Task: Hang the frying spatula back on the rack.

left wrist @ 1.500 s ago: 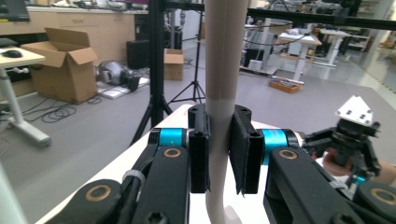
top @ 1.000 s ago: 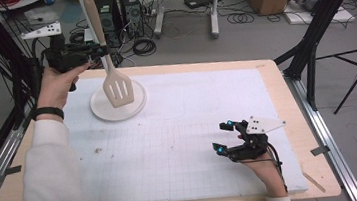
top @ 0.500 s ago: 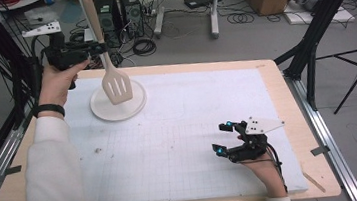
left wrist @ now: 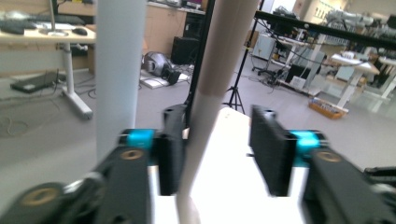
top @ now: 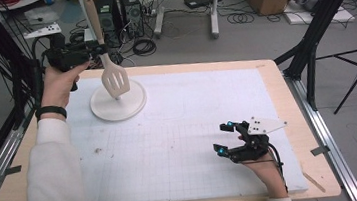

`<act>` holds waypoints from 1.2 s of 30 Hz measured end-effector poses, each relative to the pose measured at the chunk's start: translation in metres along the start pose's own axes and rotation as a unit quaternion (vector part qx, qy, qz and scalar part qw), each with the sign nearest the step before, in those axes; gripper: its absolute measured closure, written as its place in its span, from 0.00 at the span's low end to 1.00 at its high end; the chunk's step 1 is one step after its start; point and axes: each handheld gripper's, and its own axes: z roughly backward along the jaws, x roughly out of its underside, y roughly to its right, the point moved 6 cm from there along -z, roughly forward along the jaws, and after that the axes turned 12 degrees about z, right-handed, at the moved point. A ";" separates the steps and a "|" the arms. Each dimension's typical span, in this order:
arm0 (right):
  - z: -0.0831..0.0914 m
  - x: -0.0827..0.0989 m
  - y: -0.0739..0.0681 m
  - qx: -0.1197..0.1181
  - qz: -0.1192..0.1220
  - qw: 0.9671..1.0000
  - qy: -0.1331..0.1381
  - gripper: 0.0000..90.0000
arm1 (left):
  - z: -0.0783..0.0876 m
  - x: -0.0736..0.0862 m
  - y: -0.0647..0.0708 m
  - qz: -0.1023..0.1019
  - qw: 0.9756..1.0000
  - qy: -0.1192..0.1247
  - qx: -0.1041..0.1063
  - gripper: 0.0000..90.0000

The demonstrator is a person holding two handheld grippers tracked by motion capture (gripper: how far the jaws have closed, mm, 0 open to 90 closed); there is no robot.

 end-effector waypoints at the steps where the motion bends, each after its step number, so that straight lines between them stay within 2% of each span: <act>1: 0.000 0.000 0.000 0.000 0.000 1.000 0.000 0.25 | 0.000 0.000 0.000 0.000 1.000 0.000 0.000 0.50; 2: 0.000 0.000 0.000 0.000 0.001 1.000 0.002 0.25 | 0.003 0.002 0.000 0.003 1.000 -0.003 -0.004 0.50; 4: 0.001 -0.001 0.000 0.000 -0.001 1.000 0.006 0.25 | 0.008 0.007 0.000 -0.008 1.000 -0.008 -0.022 0.43; 7: 0.001 -0.002 0.001 -0.001 -0.002 1.000 0.008 0.25 | 0.023 0.011 0.003 -0.019 1.000 0.011 -0.022 0.38; 11: 0.002 -0.002 0.000 0.000 0.001 1.000 0.006 0.25 | 0.041 0.021 0.007 -0.031 0.999 0.018 -0.023 0.36; 12: 0.002 -0.002 0.000 0.004 0.004 1.000 0.007 0.25 | 0.048 0.028 0.012 -0.038 0.999 0.018 -0.015 0.33; 14: 0.003 -0.002 -0.001 0.002 0.001 1.000 0.005 0.25 | 0.052 0.032 0.015 -0.046 0.999 0.016 -0.014 0.33; 18: 0.003 -0.002 0.002 0.008 0.004 1.000 0.007 0.25 | 0.064 0.052 0.032 -0.071 0.997 0.010 0.000 0.30; 21: 0.003 -0.001 0.002 0.006 -0.002 1.000 0.004 0.25 | 0.069 0.068 0.044 -0.080 0.997 0.003 0.012 0.30; 24: 0.001 -0.001 0.003 0.010 0.006 1.000 0.004 0.25 | 0.071 0.090 0.057 -0.090 0.996 -0.008 0.022 0.29; 25: 0.002 0.000 0.003 0.009 0.002 1.000 0.001 0.25 | 0.071 0.096 0.059 -0.094 0.995 -0.010 0.025 0.29; 26: 0.002 0.000 0.003 0.011 0.004 1.000 -0.001 0.25 | 0.070 0.110 0.067 -0.094 0.995 -0.016 0.039 0.27; 27: 0.002 0.000 0.003 0.011 0.004 1.000 -0.001 0.25 | 0.070 0.110 0.067 -0.094 0.995 -0.016 0.039 0.27; 29: 0.002 0.000 0.001 0.012 0.003 1.000 -0.003 0.25 | 0.069 0.123 0.075 -0.092 0.994 -0.023 0.048 0.26; 33: 0.002 0.000 0.001 0.015 0.005 1.000 -0.006 0.25 | 0.067 0.153 0.091 -0.095 0.992 -0.034 0.076 0.25; 36: 0.003 0.000 0.000 0.016 0.007 1.000 -0.008 0.25 | 0.067 0.176 0.097 -0.088 0.991 -0.046 0.090 0.24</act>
